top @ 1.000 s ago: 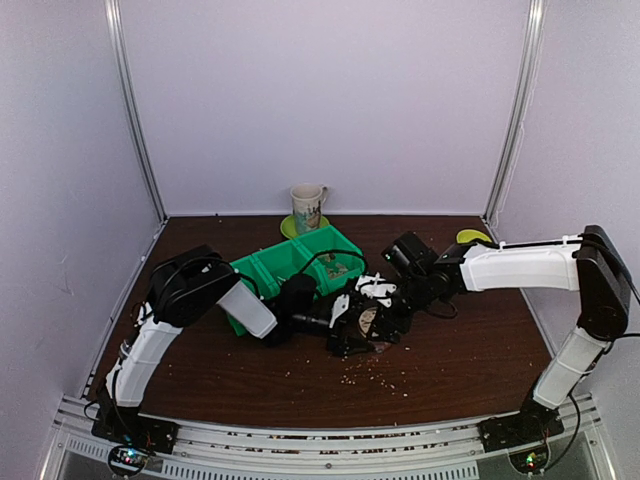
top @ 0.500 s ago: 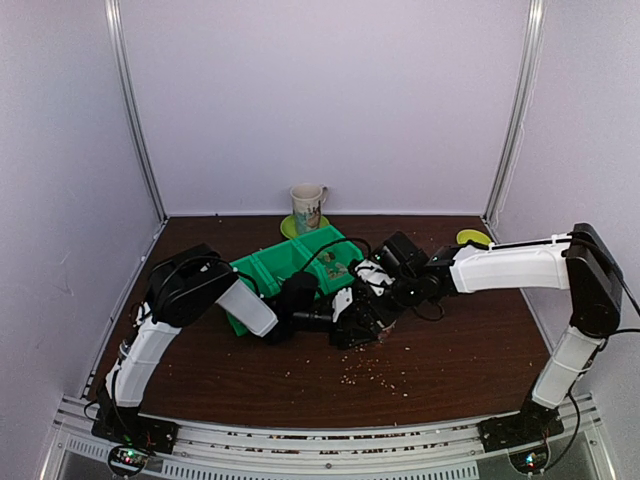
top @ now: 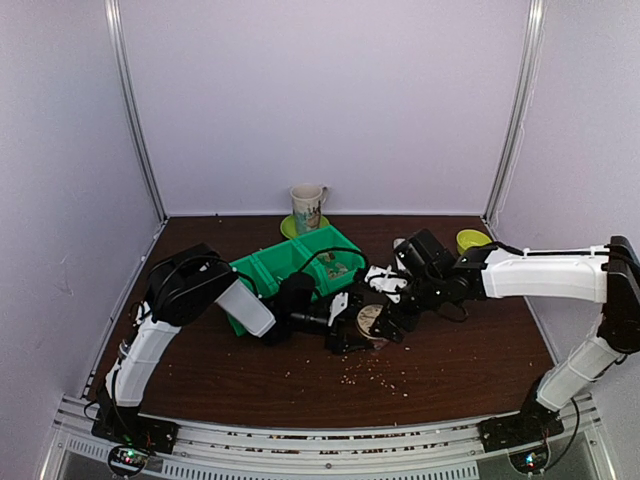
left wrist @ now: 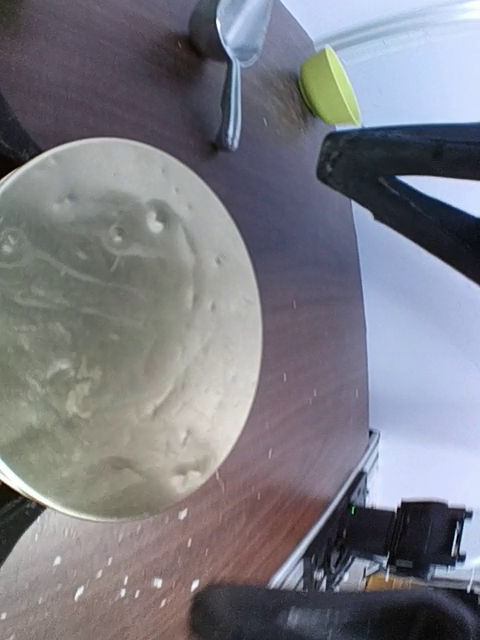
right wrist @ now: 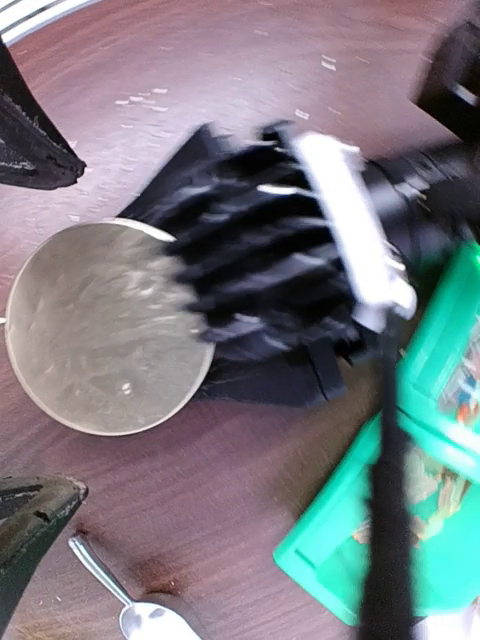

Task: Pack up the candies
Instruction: Screw the box lid onto the packing box.

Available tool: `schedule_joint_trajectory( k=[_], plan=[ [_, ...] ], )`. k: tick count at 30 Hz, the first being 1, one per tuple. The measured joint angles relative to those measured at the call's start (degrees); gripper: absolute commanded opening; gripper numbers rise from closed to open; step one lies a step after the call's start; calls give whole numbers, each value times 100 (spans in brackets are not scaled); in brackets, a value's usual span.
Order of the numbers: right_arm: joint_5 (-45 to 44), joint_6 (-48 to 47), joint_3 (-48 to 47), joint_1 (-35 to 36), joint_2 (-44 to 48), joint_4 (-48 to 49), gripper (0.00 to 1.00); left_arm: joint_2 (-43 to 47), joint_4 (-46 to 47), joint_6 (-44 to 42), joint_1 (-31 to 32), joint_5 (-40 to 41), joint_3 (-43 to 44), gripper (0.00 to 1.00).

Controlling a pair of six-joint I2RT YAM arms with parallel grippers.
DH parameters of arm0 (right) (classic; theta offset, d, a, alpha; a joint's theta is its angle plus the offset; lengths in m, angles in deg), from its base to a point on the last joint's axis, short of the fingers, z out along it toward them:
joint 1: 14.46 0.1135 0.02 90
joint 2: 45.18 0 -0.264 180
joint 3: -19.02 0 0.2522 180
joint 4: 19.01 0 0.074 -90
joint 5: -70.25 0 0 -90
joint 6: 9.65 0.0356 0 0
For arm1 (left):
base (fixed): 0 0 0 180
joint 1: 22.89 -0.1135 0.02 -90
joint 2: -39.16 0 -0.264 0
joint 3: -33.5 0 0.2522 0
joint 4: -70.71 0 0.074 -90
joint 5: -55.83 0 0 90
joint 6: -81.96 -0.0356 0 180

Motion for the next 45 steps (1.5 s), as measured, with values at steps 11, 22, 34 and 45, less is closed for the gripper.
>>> schedule_joint_trajectory(
  k=[11, 22, 34, 45],
  plan=[
    [820, -1751, 175, -120, 157, -501, 99, -90, 297, 81, 2, -1158, -125, 67],
    [1449, -2317, -4, -151, -284, -597, 99, -140, 411, 168, 2, -1432, -125, 67],
    [1552, -2297, -249, -151, -575, -516, 100, -142, 411, 166, 2, -1456, -125, 67],
    [1600, -2181, -387, -149, -728, -599, 94, -144, 409, 166, 2, -1458, -122, 66]
  ],
)
